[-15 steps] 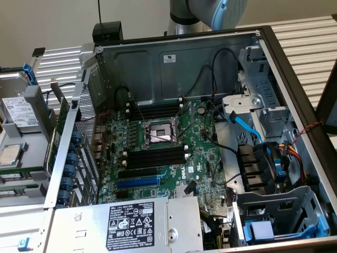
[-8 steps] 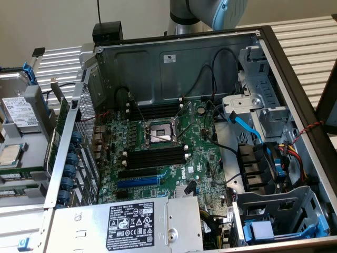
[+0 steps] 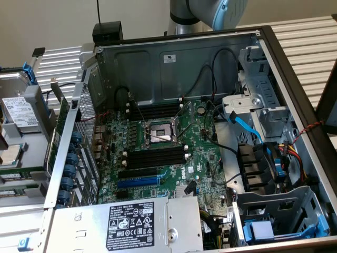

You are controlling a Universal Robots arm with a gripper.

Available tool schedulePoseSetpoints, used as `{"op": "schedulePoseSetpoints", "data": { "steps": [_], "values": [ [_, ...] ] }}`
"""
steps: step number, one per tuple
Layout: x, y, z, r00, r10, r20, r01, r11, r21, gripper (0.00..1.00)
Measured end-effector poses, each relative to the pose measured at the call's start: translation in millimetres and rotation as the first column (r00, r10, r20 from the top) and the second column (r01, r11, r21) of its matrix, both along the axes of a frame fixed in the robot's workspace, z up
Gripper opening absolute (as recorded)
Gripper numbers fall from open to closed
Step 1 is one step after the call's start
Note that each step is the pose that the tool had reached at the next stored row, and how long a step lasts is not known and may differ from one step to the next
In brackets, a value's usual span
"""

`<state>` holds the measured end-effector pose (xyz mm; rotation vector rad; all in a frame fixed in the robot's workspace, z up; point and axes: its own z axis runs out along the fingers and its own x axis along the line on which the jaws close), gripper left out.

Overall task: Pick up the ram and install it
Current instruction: 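Pick up the ram and move it above insertion slot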

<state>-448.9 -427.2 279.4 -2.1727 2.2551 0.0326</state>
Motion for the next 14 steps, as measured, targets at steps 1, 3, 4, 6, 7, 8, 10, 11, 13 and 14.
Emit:
{"op": "schedulePoseSetpoints", "data": {
  "steps": [1,3,4,6,7,8,10,11,13,14],
  "values": [
    [0.0,0.0,-1.8,1.0,0.0,0.0,0.0,1.0,0.0,0.36],
    [0.2,0.0,-4.9,1.0,0.0,-0.0001,0.0,1.0,0.0,0.36],
    [0.2,0.0,-5.7,1.0,0.0,-0.0002,0.0,1.0,-0.0001,0.36],
    [0.2,0.0,-6.6,1.0,0.0,-0.0002,0.0,1.0,-0.0001,0.36],
    [0.2,0.0,-7.0,1.0,0.0,-0.0002,0.0,1.0,-0.0001,0.36],
    [0.2,0.0,-7.2,1.0,0.0,-0.0003,0.0,1.0,-0.0001,0.36],
    [0.2,0.0,-7.4,1.0,0.0,-0.0003,0.0,1.0,-0.0001,0.36],
    [0.2,0.0,-7.6,1.0,0.0,-0.0004,0.0,1.0,-0.0001,0.36],
    [0.2,0.0,-7.6,1.0,0.0,-0.0004,0.0,1.0,0.0,0.36],
    [0.2,0.0,-7.7,1.0,0.0,-0.0004,0.0,1.0,0.0,0.36]
  ]
}}
